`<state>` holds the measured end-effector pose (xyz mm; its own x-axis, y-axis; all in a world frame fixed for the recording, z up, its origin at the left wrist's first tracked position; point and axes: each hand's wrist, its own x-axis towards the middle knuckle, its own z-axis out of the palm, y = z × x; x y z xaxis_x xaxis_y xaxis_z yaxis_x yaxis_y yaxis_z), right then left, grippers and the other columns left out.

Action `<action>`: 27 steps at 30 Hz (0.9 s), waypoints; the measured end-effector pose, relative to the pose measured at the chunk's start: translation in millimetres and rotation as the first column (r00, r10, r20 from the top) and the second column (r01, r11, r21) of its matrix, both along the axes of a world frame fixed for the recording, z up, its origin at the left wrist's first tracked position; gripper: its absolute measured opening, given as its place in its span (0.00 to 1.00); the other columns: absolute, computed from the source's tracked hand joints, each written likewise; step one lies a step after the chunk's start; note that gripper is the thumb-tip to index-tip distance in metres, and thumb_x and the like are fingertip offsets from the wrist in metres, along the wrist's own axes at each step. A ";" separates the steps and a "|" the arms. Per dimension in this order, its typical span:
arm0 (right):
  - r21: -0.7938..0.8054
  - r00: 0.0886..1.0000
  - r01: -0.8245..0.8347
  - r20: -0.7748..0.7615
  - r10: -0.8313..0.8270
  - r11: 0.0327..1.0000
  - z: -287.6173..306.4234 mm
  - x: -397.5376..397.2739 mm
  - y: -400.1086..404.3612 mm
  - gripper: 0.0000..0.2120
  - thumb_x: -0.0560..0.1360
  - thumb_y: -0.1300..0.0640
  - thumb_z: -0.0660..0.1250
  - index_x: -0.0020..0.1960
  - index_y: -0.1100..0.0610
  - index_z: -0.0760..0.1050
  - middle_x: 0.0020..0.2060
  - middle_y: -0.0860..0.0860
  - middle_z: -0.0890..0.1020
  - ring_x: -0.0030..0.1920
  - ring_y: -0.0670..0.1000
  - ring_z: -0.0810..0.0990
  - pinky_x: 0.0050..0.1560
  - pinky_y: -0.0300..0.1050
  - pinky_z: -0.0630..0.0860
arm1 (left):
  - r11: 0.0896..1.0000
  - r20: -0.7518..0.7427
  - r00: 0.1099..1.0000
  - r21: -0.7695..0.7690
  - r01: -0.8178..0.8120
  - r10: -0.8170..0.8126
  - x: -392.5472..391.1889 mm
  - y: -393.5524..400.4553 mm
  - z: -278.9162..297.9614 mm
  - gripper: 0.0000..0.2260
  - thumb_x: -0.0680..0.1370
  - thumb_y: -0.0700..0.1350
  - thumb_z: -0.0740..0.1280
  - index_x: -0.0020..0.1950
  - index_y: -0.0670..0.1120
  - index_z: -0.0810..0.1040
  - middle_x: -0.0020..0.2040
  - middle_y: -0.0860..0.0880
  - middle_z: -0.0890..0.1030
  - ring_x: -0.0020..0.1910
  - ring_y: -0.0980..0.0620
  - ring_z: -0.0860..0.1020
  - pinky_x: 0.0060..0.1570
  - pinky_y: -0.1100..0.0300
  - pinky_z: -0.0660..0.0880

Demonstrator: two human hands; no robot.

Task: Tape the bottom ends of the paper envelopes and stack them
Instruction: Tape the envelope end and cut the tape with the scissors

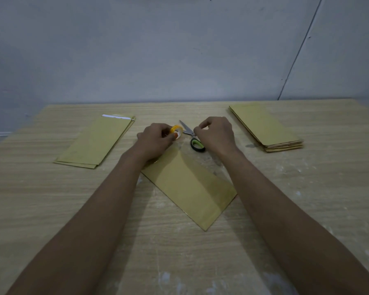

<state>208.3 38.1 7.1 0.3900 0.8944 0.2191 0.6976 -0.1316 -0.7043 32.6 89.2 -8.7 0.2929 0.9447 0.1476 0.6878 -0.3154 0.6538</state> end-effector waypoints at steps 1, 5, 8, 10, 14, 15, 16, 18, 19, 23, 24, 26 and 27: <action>0.012 1.000 0.000 0.000 0.000 1.000 0.5 -0.3 -0.4 0.10 0.74 0.51 0.68 0.52 0.55 0.80 0.57 0.53 0.74 0.48 0.46 0.70 0.47 0.41 0.67 | 1.000 0.013 1.000 -0.007 0.003 -0.003 0.0 -0.9 0.2 0.12 0.78 0.58 0.66 0.57 0.55 0.80 0.49 0.53 0.81 0.53 0.48 0.78 0.63 0.40 0.70; 0.101 0.999 -0.017 0.034 0.014 0.995 3.6 -5.6 -3.6 0.06 0.75 0.52 0.68 0.47 0.54 0.80 0.53 0.52 0.75 0.50 0.48 0.74 0.47 0.42 0.68 | 0.999 0.120 0.993 -0.035 -0.019 0.023 -5.4 -2.6 1.2 0.19 0.72 0.61 0.69 0.59 0.55 0.73 0.51 0.54 0.77 0.51 0.50 0.78 0.59 0.43 0.73; 0.145 0.994 -0.093 0.075 0.083 0.985 6.5 -14.8 -8.1 0.05 0.74 0.53 0.67 0.40 0.52 0.77 0.43 0.50 0.80 0.48 0.50 0.78 0.44 0.44 0.74 | 0.997 0.064 0.997 -0.063 -0.038 0.042 -16.6 -6.9 5.9 0.14 0.77 0.55 0.71 0.56 0.50 0.72 0.50 0.50 0.77 0.44 0.55 0.75 0.40 0.58 0.70; 0.142 0.987 -0.147 0.087 0.135 0.979 6.2 -22.9 -15.0 0.06 0.74 0.53 0.68 0.39 0.52 0.78 0.37 0.49 0.81 0.45 0.52 0.80 0.43 0.47 0.77 | 0.997 -0.069 0.998 -0.078 -0.014 0.008 -25.3 -14.3 10.0 0.13 0.77 0.55 0.71 0.54 0.48 0.75 0.47 0.51 0.78 0.42 0.57 0.75 0.37 0.61 0.68; 0.085 0.953 -0.243 0.205 0.222 0.966 -8.9 -36.7 -36.7 0.07 0.74 0.53 0.67 0.45 0.55 0.81 0.41 0.52 0.82 0.47 0.53 0.80 0.45 0.51 0.79 | 0.998 -0.206 0.977 -0.045 0.047 -0.056 -36.0 -33.9 9.6 0.12 0.74 0.54 0.74 0.51 0.49 0.80 0.46 0.53 0.77 0.45 0.54 0.76 0.42 0.59 0.70; 0.049 0.941 -0.259 0.239 0.241 0.965 -12.7 -39.7 -41.7 0.07 0.74 0.52 0.68 0.48 0.55 0.81 0.44 0.51 0.82 0.48 0.52 0.79 0.46 0.51 0.79 | 0.998 -0.203 0.977 -0.026 0.056 -0.060 -36.9 -38.6 7.8 0.12 0.73 0.52 0.75 0.52 0.49 0.81 0.47 0.52 0.77 0.46 0.53 0.76 0.44 0.59 0.70; 0.014 0.929 -0.267 0.269 0.254 0.963 -15.1 -42.3 -45.5 0.09 0.74 0.51 0.68 0.52 0.54 0.80 0.47 0.51 0.82 0.51 0.52 0.79 0.48 0.50 0.78 | 0.998 -0.188 0.980 -0.010 0.058 -0.059 -37.5 -43.3 6.0 0.11 0.73 0.51 0.76 0.51 0.48 0.82 0.47 0.51 0.77 0.46 0.52 0.76 0.45 0.59 0.70; -0.019 0.927 -0.265 0.272 0.260 0.964 -15.0 -45.8 -49.2 0.15 0.75 0.50 0.69 0.59 0.54 0.77 0.54 0.51 0.80 0.56 0.52 0.77 0.53 0.49 0.76 | 0.999 -0.126 0.991 -0.011 0.053 -0.054 -37.6 -48.9 2.4 0.08 0.73 0.48 0.76 0.49 0.48 0.82 0.45 0.51 0.78 0.43 0.54 0.76 0.45 0.59 0.71; -0.012 0.934 -0.263 0.246 0.258 0.965 -13.6 -47.7 -50.8 0.17 0.75 0.50 0.69 0.62 0.54 0.75 0.57 0.52 0.79 0.58 0.52 0.76 0.54 0.49 0.75 | 0.998 -0.076 0.996 -0.036 0.050 -0.053 -38.3 -51.4 0.8 0.06 0.73 0.46 0.77 0.46 0.49 0.81 0.44 0.52 0.79 0.41 0.55 0.76 0.45 0.59 0.72; -0.017 0.966 -0.252 0.055 0.252 0.968 -12.3 -51.8 -53.4 0.21 0.75 0.50 0.69 0.66 0.54 0.72 0.53 0.52 0.78 0.57 0.54 0.76 0.56 0.52 0.75 | 0.995 0.043 0.998 -0.085 0.053 -0.049 -41.2 -57.0 -0.6 0.07 0.74 0.42 0.75 0.41 0.51 0.79 0.41 0.51 0.81 0.42 0.53 0.78 0.47 0.56 0.75; -0.039 0.967 -0.253 0.015 0.254 0.967 -13.2 -51.4 -52.8 0.21 0.75 0.50 0.69 0.66 0.54 0.72 0.50 0.51 0.79 0.56 0.54 0.76 0.55 0.53 0.76 | 0.996 0.043 0.998 -0.076 0.056 -0.053 -41.5 -57.4 0.1 0.07 0.74 0.42 0.75 0.41 0.50 0.79 0.42 0.50 0.81 0.42 0.53 0.78 0.46 0.57 0.75; -0.082 0.962 -0.269 0.012 0.271 0.960 -15.6 -50.3 -50.7 0.22 0.75 0.50 0.70 0.66 0.53 0.71 0.48 0.49 0.78 0.56 0.54 0.76 0.56 0.54 0.76 | 0.996 0.042 0.998 -0.060 0.059 -0.056 -41.0 -58.4 0.8 0.07 0.74 0.42 0.75 0.43 0.50 0.79 0.44 0.50 0.81 0.42 0.53 0.78 0.46 0.57 0.75; -0.097 0.959 -0.279 0.027 0.283 0.955 -16.2 -49.5 -49.7 0.22 0.74 0.51 0.70 0.67 0.53 0.71 0.48 0.49 0.78 0.56 0.54 0.76 0.56 0.54 0.76 | 0.997 0.030 0.998 -0.052 0.056 -0.055 -40.3 -59.0 0.6 0.06 0.74 0.43 0.75 0.45 0.51 0.79 0.45 0.50 0.81 0.42 0.54 0.78 0.47 0.56 0.75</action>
<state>158.8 -11.6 -9.1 0.1129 0.9834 0.1421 0.7430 0.0114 -0.6692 -7.8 30.3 -8.1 0.3413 0.9338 0.1074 0.6508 -0.3172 0.6898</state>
